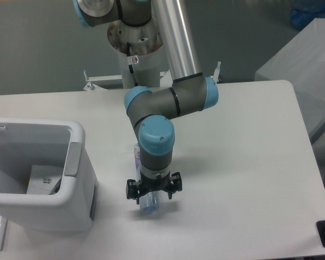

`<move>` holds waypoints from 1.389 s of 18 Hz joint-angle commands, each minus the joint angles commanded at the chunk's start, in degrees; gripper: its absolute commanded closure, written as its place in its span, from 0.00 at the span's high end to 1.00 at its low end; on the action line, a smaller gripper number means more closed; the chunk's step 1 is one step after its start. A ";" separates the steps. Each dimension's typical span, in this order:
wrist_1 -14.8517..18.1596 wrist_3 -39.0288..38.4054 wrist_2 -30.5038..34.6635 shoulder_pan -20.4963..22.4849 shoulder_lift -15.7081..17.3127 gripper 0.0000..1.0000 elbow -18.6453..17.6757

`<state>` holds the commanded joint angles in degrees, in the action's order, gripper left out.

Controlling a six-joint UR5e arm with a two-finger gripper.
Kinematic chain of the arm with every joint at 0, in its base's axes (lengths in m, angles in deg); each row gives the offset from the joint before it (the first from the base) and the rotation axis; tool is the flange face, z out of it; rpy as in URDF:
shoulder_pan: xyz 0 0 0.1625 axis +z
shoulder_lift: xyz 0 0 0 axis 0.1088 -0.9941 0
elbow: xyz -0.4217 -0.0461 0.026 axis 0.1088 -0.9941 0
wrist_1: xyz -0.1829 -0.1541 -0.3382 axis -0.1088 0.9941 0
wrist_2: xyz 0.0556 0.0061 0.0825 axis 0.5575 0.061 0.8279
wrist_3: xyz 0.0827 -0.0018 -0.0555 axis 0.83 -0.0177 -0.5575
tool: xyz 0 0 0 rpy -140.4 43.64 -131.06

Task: Place the trash in the trash can
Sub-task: 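Close the gripper around the bottle's cap end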

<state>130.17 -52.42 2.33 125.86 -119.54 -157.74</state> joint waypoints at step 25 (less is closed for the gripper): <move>0.00 0.70 0.18 0.00 -0.62 0.66 1.06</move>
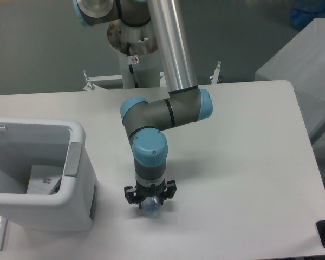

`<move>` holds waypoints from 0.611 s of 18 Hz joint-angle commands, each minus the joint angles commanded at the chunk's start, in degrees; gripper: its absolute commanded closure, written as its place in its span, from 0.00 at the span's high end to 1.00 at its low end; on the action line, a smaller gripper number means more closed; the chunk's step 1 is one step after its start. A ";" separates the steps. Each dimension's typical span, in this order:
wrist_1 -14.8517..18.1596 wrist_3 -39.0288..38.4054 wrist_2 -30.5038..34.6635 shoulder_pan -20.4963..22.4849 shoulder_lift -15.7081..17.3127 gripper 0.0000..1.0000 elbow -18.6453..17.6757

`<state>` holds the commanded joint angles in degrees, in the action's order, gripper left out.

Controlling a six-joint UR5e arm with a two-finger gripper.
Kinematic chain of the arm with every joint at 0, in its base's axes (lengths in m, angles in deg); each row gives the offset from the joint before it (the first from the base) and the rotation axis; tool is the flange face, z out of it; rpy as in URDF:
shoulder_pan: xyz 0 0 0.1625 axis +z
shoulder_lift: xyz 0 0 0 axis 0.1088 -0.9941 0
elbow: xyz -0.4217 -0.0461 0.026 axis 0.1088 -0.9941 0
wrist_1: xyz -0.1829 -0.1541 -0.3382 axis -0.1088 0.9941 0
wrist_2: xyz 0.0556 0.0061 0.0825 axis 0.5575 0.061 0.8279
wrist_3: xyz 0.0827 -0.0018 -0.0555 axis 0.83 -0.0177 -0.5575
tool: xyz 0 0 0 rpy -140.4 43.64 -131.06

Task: Place the trash in the trash can
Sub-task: 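Close the gripper around the bottle's cap end, then lift the bottle and carry it over the trash bin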

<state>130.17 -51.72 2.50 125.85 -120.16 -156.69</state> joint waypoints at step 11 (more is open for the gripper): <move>0.00 0.52 -0.96 2.72 7.11 0.63 3.42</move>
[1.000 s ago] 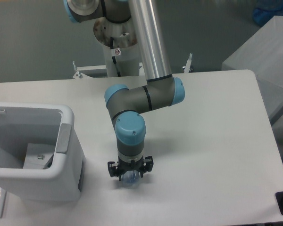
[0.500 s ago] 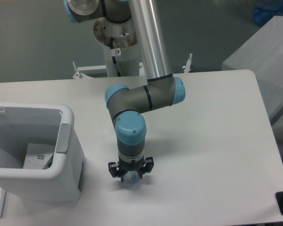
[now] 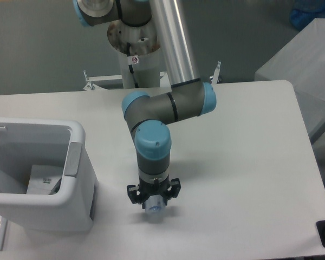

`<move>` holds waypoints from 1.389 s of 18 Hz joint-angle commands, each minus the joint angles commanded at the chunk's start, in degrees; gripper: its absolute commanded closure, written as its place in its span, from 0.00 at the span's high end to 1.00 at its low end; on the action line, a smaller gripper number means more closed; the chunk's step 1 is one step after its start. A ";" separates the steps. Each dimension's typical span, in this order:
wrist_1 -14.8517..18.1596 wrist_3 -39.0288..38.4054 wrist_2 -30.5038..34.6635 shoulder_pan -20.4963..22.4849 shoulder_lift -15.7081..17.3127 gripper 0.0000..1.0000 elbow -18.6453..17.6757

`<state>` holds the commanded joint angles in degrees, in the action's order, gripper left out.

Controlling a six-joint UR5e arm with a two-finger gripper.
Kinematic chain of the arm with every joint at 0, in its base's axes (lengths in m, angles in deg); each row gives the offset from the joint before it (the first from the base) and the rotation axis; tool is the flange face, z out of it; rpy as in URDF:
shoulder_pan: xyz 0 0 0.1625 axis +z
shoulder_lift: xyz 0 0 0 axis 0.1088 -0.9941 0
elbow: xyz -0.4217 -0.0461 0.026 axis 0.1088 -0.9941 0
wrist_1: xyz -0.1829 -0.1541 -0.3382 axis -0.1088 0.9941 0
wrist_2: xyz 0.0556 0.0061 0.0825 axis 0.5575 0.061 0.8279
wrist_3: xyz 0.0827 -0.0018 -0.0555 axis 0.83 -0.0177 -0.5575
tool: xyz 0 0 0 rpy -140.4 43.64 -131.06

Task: Place the trash in the trash can
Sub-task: 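Lift the bottle and carry it over the trash bin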

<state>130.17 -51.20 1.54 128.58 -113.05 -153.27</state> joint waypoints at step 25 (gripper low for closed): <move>-5.10 -8.52 -19.25 -1.04 16.09 0.61 15.83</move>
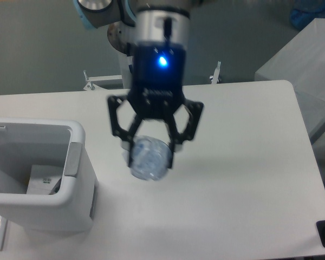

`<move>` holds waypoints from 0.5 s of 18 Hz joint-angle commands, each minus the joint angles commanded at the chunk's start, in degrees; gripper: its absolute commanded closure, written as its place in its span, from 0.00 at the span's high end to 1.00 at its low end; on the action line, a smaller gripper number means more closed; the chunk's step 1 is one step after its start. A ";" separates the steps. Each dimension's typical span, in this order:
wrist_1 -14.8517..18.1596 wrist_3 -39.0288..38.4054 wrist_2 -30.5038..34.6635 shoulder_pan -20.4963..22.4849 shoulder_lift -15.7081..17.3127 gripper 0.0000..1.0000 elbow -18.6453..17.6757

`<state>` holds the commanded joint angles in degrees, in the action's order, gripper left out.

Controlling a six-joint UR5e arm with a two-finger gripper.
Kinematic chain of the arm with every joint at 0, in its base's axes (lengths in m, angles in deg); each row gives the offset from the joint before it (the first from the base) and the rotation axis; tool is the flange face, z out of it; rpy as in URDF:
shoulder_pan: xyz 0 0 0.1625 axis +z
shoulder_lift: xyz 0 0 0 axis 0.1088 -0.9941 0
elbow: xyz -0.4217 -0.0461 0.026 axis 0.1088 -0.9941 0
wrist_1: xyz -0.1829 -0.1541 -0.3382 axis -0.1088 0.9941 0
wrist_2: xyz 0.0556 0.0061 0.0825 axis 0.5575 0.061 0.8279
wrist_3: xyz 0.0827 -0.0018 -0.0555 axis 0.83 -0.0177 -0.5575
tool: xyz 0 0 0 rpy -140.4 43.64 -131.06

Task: Place the trash in the trash can
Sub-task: 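Lift the bottle and carry it over the trash bin, then lower the bottle into the bin and open the gripper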

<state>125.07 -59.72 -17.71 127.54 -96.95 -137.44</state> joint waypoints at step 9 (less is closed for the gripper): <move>0.00 -0.97 0.09 -9.94 -0.70 0.61 -0.70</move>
<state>125.07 -60.69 -17.62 117.60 -97.65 -138.14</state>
